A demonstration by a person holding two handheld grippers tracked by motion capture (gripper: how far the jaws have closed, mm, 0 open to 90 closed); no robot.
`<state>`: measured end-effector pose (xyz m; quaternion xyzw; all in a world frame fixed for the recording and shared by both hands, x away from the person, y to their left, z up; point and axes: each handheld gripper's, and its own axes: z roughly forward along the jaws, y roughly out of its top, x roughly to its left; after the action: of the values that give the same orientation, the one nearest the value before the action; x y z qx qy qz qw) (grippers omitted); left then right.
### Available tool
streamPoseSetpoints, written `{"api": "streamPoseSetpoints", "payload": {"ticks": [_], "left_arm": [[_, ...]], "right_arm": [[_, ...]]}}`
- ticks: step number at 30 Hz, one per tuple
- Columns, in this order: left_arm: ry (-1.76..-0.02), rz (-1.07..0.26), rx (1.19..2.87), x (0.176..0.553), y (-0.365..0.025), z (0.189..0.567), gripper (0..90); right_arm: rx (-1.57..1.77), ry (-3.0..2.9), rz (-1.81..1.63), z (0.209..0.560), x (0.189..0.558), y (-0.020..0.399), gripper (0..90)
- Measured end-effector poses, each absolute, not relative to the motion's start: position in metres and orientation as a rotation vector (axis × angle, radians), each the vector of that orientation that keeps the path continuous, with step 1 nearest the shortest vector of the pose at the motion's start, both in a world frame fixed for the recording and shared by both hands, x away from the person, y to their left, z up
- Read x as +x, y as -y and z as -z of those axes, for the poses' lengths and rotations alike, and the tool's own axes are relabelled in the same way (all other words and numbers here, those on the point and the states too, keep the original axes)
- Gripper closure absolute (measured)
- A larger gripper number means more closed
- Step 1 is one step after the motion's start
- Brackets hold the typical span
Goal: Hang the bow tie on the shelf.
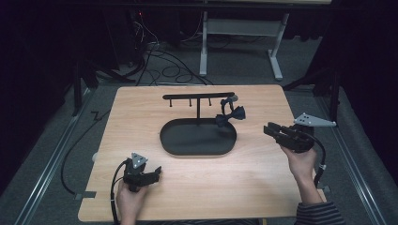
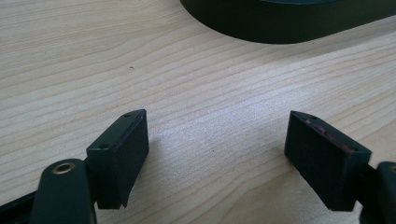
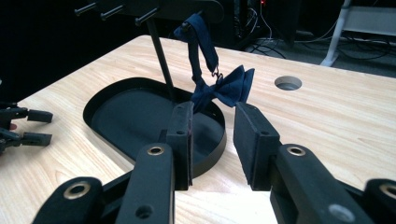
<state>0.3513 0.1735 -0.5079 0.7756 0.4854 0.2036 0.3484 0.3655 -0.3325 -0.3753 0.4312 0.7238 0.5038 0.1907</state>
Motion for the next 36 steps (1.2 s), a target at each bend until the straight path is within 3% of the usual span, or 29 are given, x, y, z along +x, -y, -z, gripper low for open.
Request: {"api": "streamPoseSetpoints", "payload": {"ticks": [36], "left_arm": [[-1.258, -0.529, 2.012, 0.351, -0.173, 0.508, 22.1]], "right_arm": [[1.299, -2.021, -1.492, 0.421, 0.343, 0.342, 66.0]]}}
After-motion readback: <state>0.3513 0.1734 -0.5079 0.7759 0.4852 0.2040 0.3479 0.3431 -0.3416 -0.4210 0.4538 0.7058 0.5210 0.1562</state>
